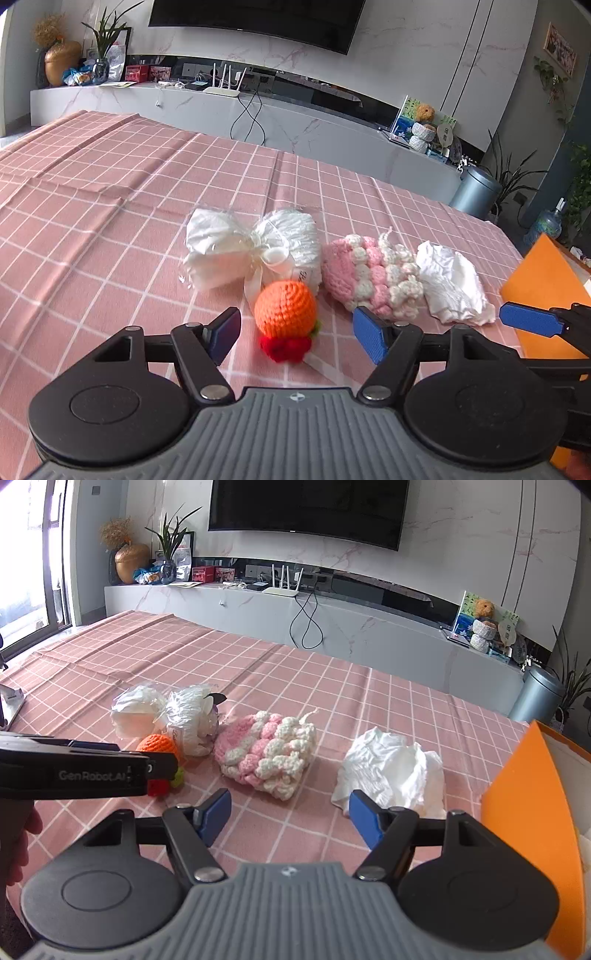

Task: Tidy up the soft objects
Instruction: 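Grasp the orange crocheted fruit with the left tool while the right tool grasps the pink crocheted roll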

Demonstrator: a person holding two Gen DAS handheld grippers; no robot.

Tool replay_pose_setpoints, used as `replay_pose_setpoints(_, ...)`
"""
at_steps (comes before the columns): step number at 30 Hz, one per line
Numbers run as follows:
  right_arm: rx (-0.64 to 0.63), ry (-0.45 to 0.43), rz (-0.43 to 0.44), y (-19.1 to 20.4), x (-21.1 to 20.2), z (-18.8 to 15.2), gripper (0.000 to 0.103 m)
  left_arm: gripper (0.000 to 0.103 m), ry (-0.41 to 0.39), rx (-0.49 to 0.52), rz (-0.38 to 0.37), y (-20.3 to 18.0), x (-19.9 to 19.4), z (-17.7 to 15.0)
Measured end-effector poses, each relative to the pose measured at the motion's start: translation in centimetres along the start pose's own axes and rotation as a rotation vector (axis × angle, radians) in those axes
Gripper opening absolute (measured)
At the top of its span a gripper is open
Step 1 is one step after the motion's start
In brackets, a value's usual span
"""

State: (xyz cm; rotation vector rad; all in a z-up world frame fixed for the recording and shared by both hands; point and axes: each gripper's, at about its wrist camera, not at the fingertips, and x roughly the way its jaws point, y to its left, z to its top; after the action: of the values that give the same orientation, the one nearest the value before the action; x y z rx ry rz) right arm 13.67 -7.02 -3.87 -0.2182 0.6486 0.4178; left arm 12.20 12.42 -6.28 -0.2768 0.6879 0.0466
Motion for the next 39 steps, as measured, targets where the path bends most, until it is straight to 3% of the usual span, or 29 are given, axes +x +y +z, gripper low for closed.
replay_pose_setpoints(4,-0.023,-0.001,0.014,0.5,1.5,0.6,0.071,0.073,0.029,0.008,0.0,0.4,1.3,0.4)
replay_pose_setpoints(10,-0.123,-0.013,-0.006,1.9,3.9,1.2,0.074,0.046,0.063,-0.001,-0.016,1.2,2.2,0.2)
replay_pose_setpoints(15,-0.17,-0.028,-0.016,2.4,5.6,1.9,0.075,0.045,0.058,-0.018,-0.007,2.0,1.8,0.5)
replay_pose_setpoints(24,-0.117,0.017,0.031,2.4,8.8,2.2,0.078,0.045,0.063,-0.061,-0.027,2.6,1.8,0.6)
replay_pose_setpoints(34,-0.11,0.044,0.05,2.9,9.4,1.5,0.05,0.045,0.059,-0.06,-0.028,2.4,1.5,0.3)
replay_pose_setpoints(39,-0.119,0.047,0.045,3.0,8.7,1.5,0.028,0.045,0.062,-0.056,-0.023,2.0,1.2,0.0)
